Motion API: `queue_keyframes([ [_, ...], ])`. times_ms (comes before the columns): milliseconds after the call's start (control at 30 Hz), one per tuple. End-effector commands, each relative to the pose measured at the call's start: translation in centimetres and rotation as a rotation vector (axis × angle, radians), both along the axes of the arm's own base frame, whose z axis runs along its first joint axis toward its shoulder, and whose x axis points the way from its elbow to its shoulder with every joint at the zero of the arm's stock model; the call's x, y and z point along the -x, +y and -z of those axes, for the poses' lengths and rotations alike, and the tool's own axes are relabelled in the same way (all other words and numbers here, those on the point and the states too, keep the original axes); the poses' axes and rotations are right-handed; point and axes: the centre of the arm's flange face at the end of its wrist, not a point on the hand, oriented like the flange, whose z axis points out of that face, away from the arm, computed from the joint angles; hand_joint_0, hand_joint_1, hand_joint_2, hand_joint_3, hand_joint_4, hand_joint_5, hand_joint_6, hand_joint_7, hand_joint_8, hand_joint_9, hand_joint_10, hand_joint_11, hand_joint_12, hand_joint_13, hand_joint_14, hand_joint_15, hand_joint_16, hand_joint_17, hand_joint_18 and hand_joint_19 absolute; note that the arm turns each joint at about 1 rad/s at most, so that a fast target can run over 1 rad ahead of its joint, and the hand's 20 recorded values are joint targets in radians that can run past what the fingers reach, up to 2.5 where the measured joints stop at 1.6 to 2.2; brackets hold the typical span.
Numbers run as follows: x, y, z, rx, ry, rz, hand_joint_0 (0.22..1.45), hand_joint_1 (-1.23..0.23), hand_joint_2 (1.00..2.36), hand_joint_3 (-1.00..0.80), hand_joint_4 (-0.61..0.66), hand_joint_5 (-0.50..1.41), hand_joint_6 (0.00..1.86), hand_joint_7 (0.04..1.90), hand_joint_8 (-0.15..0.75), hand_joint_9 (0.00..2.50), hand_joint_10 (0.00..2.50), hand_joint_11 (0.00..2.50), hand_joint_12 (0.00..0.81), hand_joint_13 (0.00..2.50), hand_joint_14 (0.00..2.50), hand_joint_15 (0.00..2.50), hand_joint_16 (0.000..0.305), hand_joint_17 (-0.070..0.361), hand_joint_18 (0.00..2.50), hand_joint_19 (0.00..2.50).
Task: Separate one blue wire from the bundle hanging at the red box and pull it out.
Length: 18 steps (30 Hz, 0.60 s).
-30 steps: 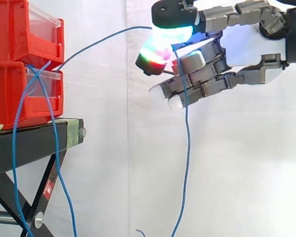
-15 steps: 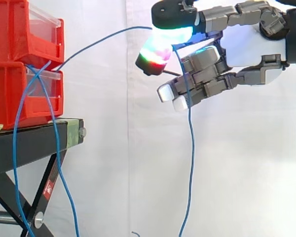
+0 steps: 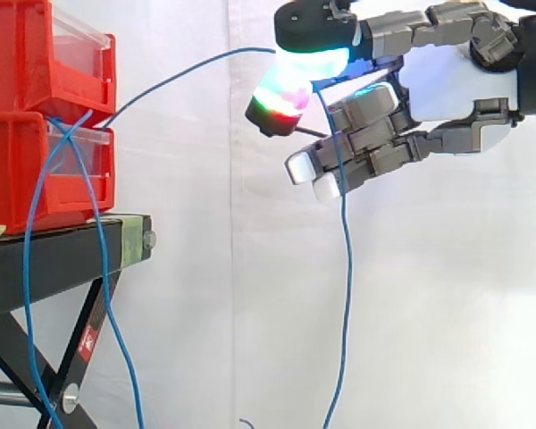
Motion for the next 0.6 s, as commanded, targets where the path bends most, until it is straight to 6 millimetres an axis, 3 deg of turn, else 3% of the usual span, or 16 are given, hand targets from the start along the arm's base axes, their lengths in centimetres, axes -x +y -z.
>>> queue_keyframes([
  [0,0.02,0.00,-0.06,0.000,-0.001,0.000,0.61,-0.74,1.00,0.29,-0.11,-0.09,0.86,1.30,0.347,1.40,0.01,1.59,0.447,0.82,0.02,0.80,0.062,0.139,0.64,0.56],
  [567,-0.01,0.00,0.02,0.000,0.000,0.000,0.61,-0.75,1.01,0.29,-0.13,-0.08,0.85,1.31,0.351,1.41,0.01,1.59,0.450,0.85,0.02,0.82,0.062,0.139,0.66,0.56],
])
